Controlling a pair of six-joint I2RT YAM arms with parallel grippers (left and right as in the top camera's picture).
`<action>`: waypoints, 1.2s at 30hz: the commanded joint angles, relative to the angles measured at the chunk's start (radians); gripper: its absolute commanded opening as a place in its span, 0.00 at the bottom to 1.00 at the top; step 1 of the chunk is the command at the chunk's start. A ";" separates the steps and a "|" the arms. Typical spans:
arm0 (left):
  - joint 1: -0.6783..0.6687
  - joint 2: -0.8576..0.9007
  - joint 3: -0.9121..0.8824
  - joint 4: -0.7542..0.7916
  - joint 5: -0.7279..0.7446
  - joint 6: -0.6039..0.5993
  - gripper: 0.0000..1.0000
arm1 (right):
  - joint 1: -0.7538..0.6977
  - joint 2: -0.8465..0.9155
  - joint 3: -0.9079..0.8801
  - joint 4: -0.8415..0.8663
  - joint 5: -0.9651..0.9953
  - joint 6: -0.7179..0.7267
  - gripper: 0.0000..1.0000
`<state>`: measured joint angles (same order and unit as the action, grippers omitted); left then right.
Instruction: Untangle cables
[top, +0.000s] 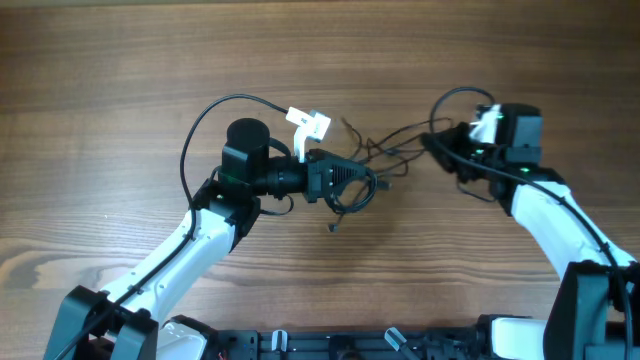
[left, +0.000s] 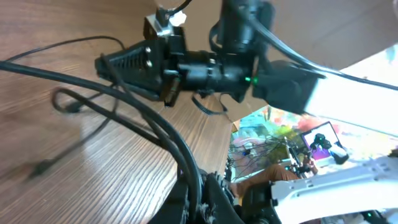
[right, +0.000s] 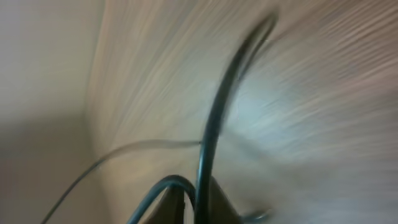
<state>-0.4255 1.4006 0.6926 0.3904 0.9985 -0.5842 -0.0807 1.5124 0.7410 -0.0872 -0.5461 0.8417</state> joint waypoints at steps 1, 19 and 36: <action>0.011 -0.080 0.027 0.039 0.224 0.032 0.04 | -0.184 0.061 -0.026 0.000 0.414 -0.006 0.73; 0.001 -0.079 0.027 -0.201 -0.412 0.076 0.04 | -0.143 0.061 -0.026 0.008 -0.563 0.072 0.69; -0.093 -0.079 0.027 -0.185 -0.417 0.161 0.04 | 0.221 0.061 -0.026 0.206 -0.619 0.313 0.40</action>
<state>-0.5156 1.3277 0.7063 0.2016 0.5949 -0.4484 0.1089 1.5646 0.7200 0.1165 -1.1240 1.1347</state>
